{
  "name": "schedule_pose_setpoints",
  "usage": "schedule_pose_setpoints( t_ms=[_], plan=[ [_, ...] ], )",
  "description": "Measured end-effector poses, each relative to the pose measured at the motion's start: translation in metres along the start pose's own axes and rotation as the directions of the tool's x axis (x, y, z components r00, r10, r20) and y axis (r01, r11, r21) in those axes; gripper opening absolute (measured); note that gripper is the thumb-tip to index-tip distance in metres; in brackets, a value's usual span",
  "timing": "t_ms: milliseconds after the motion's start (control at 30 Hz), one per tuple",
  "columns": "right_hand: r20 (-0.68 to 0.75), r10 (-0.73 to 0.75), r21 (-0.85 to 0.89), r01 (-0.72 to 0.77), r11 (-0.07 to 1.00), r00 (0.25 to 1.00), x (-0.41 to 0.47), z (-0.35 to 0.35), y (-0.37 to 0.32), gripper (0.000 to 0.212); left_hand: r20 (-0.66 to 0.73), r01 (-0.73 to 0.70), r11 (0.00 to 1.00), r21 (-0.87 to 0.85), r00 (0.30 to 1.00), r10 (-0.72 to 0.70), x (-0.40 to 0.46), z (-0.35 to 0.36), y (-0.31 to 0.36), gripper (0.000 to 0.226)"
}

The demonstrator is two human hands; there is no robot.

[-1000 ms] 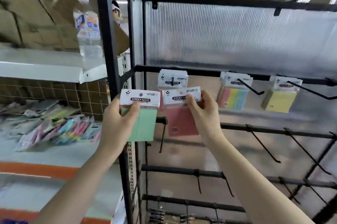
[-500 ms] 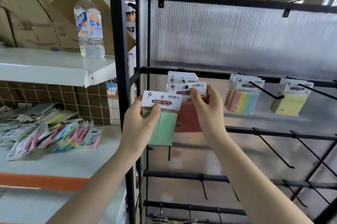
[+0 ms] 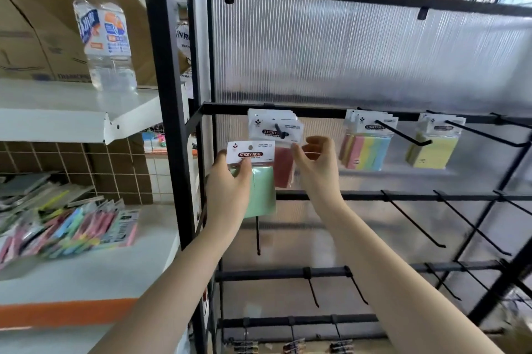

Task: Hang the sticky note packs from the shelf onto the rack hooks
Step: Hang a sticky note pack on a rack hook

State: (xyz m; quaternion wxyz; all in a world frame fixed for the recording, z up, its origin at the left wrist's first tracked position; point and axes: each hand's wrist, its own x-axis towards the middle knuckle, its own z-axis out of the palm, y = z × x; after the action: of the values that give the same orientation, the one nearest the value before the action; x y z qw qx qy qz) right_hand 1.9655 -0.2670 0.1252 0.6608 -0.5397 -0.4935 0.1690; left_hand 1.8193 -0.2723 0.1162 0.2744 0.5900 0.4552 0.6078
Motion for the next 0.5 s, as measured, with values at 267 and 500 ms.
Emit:
schedule_pose_setpoints(
  t_ms=[267, 500],
  plan=[
    [0.040, 0.030, -0.069, -0.028, 0.997, 0.999, 0.000, -0.024, 0.028, 0.018, 0.009, 0.044, 0.999, 0.033, 0.999, -0.044, -0.007, 0.024, -0.010, 0.015],
    [0.212, 0.094, -0.051, -0.085, 0.995, 0.973, -0.008, -0.074, 0.037, 0.023, 0.038, 0.055, 0.998, 0.006, 0.998, -0.055, -0.054, 0.073, -0.001, 0.008]
  ],
)
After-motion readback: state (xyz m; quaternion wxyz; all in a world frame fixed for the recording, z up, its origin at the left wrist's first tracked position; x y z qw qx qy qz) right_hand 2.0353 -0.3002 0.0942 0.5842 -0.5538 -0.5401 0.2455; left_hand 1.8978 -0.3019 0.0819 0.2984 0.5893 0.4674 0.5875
